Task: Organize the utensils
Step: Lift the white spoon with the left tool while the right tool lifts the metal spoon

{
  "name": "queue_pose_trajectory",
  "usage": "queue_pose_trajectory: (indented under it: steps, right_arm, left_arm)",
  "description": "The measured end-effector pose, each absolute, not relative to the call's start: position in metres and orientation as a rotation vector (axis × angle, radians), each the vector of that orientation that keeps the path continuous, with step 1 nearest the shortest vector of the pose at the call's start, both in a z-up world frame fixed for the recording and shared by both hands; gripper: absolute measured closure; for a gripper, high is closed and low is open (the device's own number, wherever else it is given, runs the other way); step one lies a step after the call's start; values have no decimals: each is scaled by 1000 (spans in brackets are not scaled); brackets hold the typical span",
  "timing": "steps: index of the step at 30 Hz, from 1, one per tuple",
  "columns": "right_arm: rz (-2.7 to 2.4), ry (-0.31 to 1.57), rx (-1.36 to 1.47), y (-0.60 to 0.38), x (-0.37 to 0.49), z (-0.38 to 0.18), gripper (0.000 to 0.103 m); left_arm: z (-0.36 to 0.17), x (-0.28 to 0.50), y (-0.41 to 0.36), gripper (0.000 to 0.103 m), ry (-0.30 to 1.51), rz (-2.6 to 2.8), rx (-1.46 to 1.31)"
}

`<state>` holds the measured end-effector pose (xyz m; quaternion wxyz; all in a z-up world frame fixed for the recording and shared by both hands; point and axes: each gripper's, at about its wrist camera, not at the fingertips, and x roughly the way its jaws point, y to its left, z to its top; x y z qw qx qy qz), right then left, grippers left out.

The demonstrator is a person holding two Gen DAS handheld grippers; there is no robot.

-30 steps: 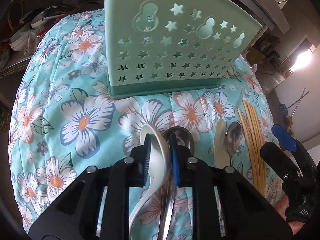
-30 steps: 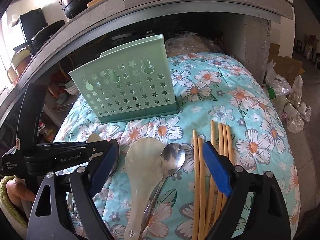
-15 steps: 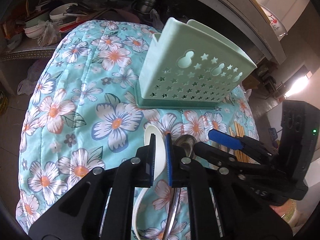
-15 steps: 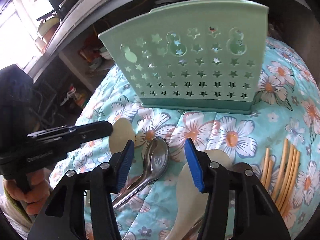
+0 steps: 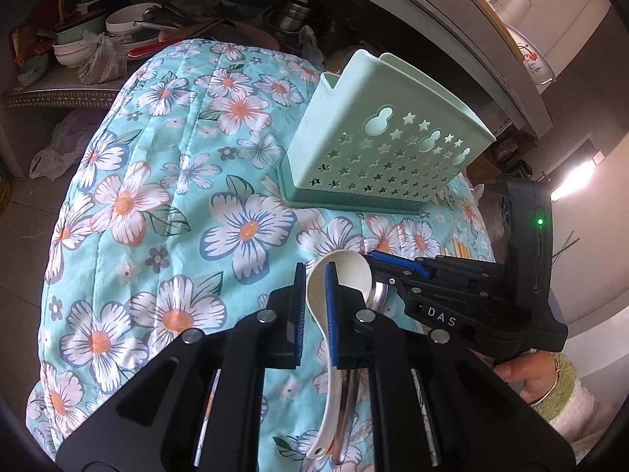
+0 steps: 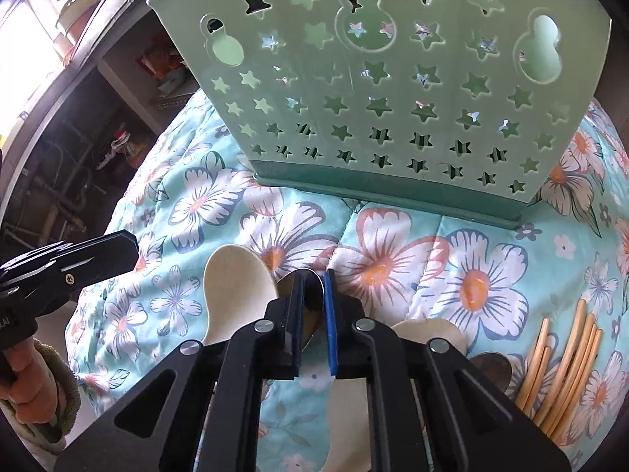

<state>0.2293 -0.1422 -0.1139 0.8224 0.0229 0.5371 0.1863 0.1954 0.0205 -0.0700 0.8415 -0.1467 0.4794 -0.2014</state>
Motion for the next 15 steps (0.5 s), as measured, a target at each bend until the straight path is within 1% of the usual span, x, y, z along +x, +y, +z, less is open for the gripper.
queue_pose_trajectory:
  steps: [2, 4, 7, 12, 15]
  right_arm:
    - [397, 1137, 43, -141, 228, -112, 95]
    - [397, 1137, 44, -139, 226, -109, 95]
    - [392, 1131, 30, -135, 226, -110, 95]
    - [390, 1129, 31, -136, 221, -109, 95]
    - [393, 1130, 39, -135, 220, -111, 95]
  left_arm:
    - [-74, 196, 20, 92, 1016, -440, -313]
    - [-81, 200, 19, 80, 1027, -451, -308]
    - [-95, 211, 14, 75, 1058, -467, -278]
    - [-113, 230, 3, 72, 1119, -536, -263]
    - [-122, 242, -3, 72, 1156, -575, -269]
